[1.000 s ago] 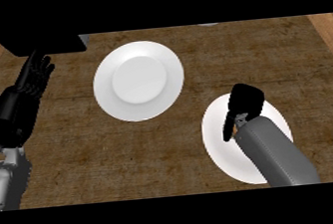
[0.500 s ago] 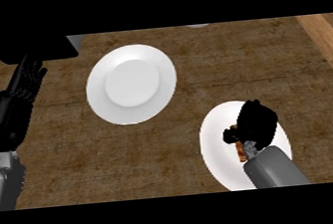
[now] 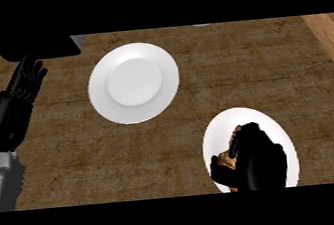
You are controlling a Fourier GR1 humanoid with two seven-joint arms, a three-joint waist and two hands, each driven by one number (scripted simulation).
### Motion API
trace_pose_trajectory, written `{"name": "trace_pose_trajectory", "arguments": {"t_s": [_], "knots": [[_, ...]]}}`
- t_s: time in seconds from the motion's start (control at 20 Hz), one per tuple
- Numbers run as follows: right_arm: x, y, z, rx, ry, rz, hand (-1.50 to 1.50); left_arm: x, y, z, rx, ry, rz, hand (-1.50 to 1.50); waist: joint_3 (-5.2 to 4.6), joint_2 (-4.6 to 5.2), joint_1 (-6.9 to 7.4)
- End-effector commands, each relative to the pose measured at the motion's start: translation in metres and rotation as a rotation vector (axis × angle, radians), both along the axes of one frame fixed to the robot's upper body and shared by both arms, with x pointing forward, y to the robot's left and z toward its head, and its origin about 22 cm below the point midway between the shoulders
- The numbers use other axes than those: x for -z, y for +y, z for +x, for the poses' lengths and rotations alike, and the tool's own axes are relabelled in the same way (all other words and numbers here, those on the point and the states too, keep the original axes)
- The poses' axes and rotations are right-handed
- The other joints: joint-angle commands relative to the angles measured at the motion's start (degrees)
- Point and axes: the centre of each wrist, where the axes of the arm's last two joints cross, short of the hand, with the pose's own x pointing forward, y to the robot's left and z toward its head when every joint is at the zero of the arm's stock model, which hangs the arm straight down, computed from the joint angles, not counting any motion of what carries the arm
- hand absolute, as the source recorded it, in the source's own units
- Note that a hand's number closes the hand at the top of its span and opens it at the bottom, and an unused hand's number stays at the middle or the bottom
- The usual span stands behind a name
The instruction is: Pick the croissant from the plate and place it in the plate
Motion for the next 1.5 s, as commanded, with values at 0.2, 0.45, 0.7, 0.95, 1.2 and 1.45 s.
{"name": "trace_pose_trajectory", "arguments": {"t_s": [0.2,0.45,0.7,0.95,1.2,1.45], "knots": [[-0.051,0.051,-0.021,-0.108,-0.289,0.186,1.50,-0.005,-0.007,0.001,0.042,-0.017,0.005,0.00,0.08,0.48,1.99],[-0.080,0.074,-0.003,-0.171,-0.313,0.214,1.50,-0.014,-0.012,0.001,0.076,-0.001,-0.008,0.00,0.07,0.50,2.70],[-0.095,0.092,0.050,-0.181,-0.310,0.211,1.50,-0.014,-0.010,0.004,0.077,-0.027,0.001,0.00,0.03,0.75,3.62],[-0.100,0.088,0.101,-0.193,-0.315,0.303,1.50,-0.005,-0.020,0.003,0.074,-0.020,0.008,0.00,0.08,1.10,4.27],[-0.106,0.101,0.133,-0.186,-0.271,0.345,1.50,-0.017,-0.037,0.025,0.083,-0.035,0.002,0.00,0.06,1.55,4.66],[-0.074,0.100,0.168,-0.120,-0.237,0.306,1.50,-0.017,-0.041,0.015,0.109,-0.042,0.013,0.00,0.05,1.56,6.22]]}}
